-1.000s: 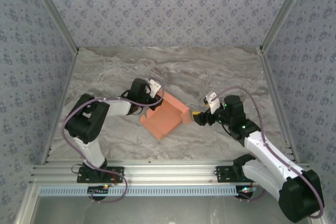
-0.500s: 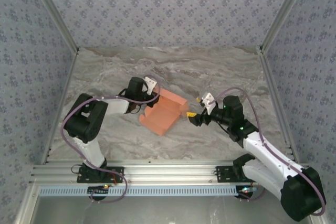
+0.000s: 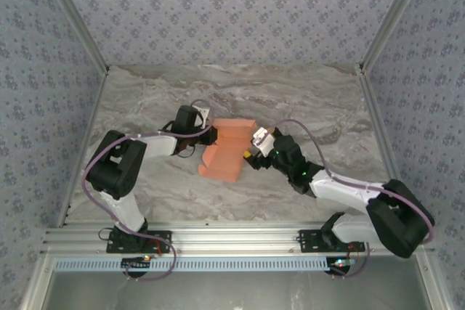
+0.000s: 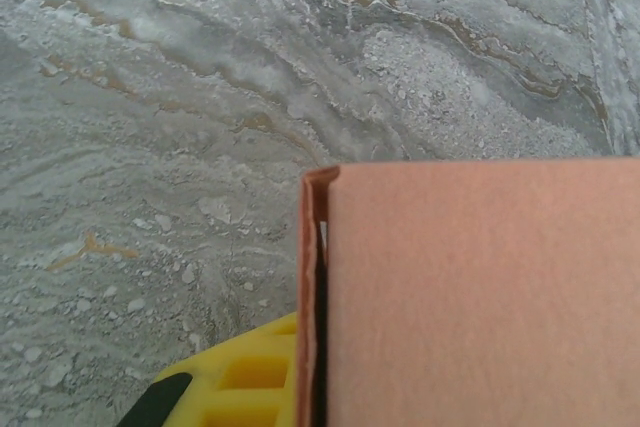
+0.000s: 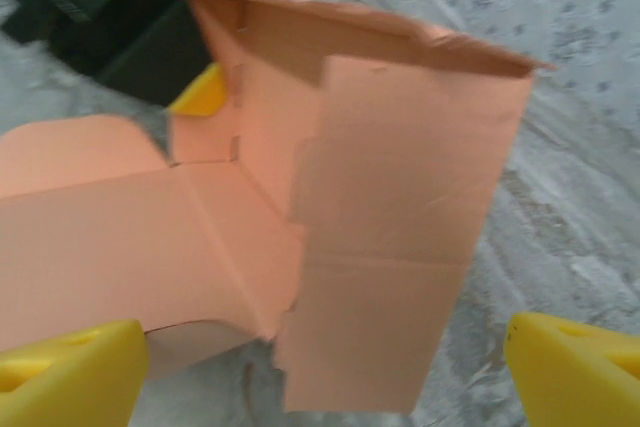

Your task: Fold the paper box

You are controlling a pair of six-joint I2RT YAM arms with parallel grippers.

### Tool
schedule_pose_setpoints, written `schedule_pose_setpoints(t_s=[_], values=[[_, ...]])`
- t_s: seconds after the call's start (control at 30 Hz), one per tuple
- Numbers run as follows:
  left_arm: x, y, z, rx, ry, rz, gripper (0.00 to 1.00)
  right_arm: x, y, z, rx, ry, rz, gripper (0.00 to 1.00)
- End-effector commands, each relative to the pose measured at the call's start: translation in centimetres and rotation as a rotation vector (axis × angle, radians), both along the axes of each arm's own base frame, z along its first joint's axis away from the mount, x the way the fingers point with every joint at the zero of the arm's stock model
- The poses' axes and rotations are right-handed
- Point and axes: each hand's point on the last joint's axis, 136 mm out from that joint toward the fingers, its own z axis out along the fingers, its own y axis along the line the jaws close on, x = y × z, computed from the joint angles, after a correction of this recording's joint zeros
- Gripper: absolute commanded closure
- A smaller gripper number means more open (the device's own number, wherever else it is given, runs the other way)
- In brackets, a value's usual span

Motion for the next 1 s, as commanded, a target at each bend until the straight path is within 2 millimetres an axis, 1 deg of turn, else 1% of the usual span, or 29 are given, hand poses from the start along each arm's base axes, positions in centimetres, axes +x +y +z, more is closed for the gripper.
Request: schedule_pose_setpoints(t_s=[0.0,0.1,0.2,0.33,0.4,0.47,0.57,0.63,0.73,0.8,0.87,0.9,0.97], values=[[-1.3,0.9,-0.8,0.045,0.062,0.052,0.97,3.0,-0.1,5.3,0.139,-0.15,-0.123,0.06],[-1.3,1.2,-0.7,0.064,0.055,0.066,0.98,3.5,0.0,5.6,0.211,-0.117,-0.109,0.08],[-1.3,1.5,-0.5,0.075,0.047,0.081,0.98,4.0,-1.0,5.6,0.26,-0.079,-0.126,0.09],[-1.3,2.1,-0.2,0.092,0.03,0.101,0.98,4.2,-2.8,4.9,0.259,-0.047,-0.154,0.1],[-1.3,2.3,0.1,0.093,0.021,0.105,0.98,4.3,-3.8,4.2,0.224,-0.037,-0.187,0.11],[-1.3,2.3,0.2,0.094,0.018,0.104,0.98,4.6,-5.3,3.5,0.18,-0.033,-0.248,0.11],[-1.3,2.3,0.2,0.098,0.022,0.101,0.98,4.4,-6.4,3.3,0.214,-0.016,-0.266,0.12],[-1.2,2.3,0.1,0.101,0.023,0.098,0.98,4.0,-6.3,3.6,0.252,-0.01,-0.234,0.14],[-1.1,2.4,0.1,0.117,0.01,0.093,0.98,3.0,-5.3,4.3,0.271,0.003,-0.147,0.15],[-0.9,2.7,0.2,0.139,-0.005,0.093,0.99,1.8,-4.5,5.1,0.298,0.019,-0.064,0.15],[-0.7,3.0,0.3,0.168,-0.019,0.095,0.99,0.3,-4.1,6.5,0.357,0.039,0.017,0.15],[-0.6,3.1,0.5,0.177,-0.025,0.094,0.99,0.1,-4.5,7.0,0.387,0.057,0.004,0.16],[-0.4,3.1,1.2,0.187,-0.039,0.088,0.99,-0.2,-5.4,8.9,0.482,0.091,-0.028,0.17]])
